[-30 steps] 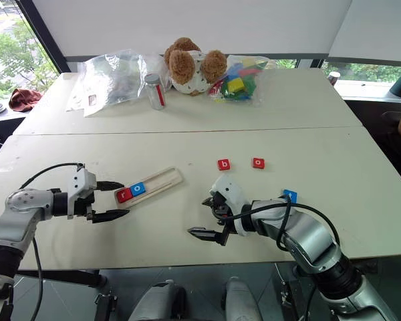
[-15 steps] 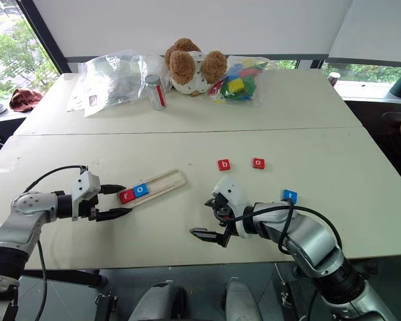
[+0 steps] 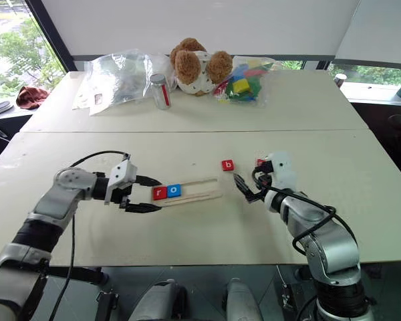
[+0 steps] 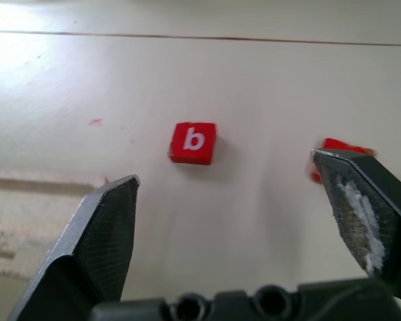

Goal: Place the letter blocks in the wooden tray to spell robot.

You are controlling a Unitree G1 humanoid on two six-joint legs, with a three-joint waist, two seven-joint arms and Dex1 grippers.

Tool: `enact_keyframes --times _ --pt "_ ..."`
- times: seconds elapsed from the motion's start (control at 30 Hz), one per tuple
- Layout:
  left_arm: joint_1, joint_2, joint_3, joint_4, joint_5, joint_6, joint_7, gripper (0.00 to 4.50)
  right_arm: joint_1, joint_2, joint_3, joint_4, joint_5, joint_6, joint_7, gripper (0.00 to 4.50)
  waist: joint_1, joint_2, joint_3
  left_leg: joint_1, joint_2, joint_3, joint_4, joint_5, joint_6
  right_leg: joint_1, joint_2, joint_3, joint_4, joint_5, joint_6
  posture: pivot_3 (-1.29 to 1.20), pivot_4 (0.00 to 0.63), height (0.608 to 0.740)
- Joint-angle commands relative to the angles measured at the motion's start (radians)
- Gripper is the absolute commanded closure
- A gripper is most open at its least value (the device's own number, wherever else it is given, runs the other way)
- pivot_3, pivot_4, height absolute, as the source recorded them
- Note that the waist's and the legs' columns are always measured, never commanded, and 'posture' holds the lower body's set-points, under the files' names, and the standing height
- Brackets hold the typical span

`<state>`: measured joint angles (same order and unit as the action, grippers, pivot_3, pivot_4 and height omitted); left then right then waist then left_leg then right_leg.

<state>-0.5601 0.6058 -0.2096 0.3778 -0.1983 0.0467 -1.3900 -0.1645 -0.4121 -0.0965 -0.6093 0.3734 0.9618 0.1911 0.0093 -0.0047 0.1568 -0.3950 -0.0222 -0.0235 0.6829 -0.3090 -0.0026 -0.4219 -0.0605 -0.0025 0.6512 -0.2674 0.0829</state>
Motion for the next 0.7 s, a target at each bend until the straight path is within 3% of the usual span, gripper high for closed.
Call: enact_keyframes --times 0.03,0.33,0.4,0.43,0.7 --pt "-0.046 -0.035 -0.039 0.081 0.044 -0.080 -0.027 1.41 -0.013 0.018 -0.057 -0.067 0.003 0.047 -0.047 0.00 -0.007 0.000 0.000 0.000 0.000 0.001 0.000 0.000 0.000 0.000 0.000 0.000 0.000 0.000 0.000 0.00 0.150 0.740" --pt "-0.103 -0.099 -0.064 0.248 0.117 -0.201 -0.029 1.41 -0.060 0.018 -0.032 -0.065 0.013 0.150 -0.049 0.00 -0.019 0.000 0.000 0.003 0.000 0.001 0.000 0.000 0.000 0.002 0.001 0.000 0.001 0.000 0.000 0.00 0.150 0.740" --pt "-0.099 -0.104 -0.058 0.244 0.113 -0.204 -0.030 0.35 -0.069 0.023 -0.017 -0.059 0.009 0.164 -0.050 0.00 -0.019 0.000 0.000 0.003 0.000 0.001 0.000 0.000 0.000 0.003 0.001 0.001 0.001 0.000 0.000 0.00 0.150 0.740" --pt "-0.097 -0.107 -0.054 0.242 0.110 -0.202 -0.026 0.03 -0.074 0.027 -0.013 -0.055 0.006 0.169 -0.052 0.00 -0.019 0.000 0.000 0.003 0.000 0.001 0.000 0.000 0.000 0.003 0.001 0.001 0.001 0.000 0.000 0.00 0.150 0.740" --pt "-0.016 -0.038 0.019 0.052 0.034 -0.091 -0.026 0.03 -0.187 0.073 0.082 0.060 -0.029 0.160 -0.060 0.00 -0.027 0.000 0.000 0.003 0.001 0.000 0.000 0.000 0.000 0.002 0.001 0.001 0.001 0.000 0.000 0.00 0.150 0.740"
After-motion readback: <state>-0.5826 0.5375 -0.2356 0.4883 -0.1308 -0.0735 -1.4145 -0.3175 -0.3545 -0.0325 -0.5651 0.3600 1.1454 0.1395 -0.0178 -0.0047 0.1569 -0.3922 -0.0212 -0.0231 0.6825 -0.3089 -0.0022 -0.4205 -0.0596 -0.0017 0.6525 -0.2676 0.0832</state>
